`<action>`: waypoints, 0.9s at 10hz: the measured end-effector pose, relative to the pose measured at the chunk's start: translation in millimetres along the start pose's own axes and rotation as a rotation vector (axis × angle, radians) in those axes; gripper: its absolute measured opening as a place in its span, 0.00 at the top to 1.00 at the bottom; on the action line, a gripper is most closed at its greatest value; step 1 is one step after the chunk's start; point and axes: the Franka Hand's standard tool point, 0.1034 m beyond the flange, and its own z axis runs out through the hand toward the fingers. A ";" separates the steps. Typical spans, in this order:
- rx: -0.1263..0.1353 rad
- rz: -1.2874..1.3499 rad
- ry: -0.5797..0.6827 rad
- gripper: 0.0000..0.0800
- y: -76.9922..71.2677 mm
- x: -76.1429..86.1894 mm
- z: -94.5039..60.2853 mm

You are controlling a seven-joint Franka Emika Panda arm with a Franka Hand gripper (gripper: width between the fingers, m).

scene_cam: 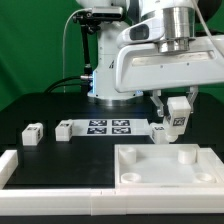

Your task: Assemble one leg

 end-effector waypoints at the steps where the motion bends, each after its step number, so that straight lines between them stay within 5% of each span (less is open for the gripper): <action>1: -0.008 -0.002 0.061 0.64 1.6 -5.0 2.5; 3: 0.005 -0.022 0.030 0.64 -5.4 2.4 13.2; 7: 0.031 -0.047 0.063 0.64 -21.2 63.9 28.7; 9: 0.031 -0.057 0.067 0.64 -20.4 68.6 35.5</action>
Offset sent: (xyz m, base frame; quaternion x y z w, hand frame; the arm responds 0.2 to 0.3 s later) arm 0.0505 0.0269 -0.0028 0.0138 0.0031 -0.0434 0.9990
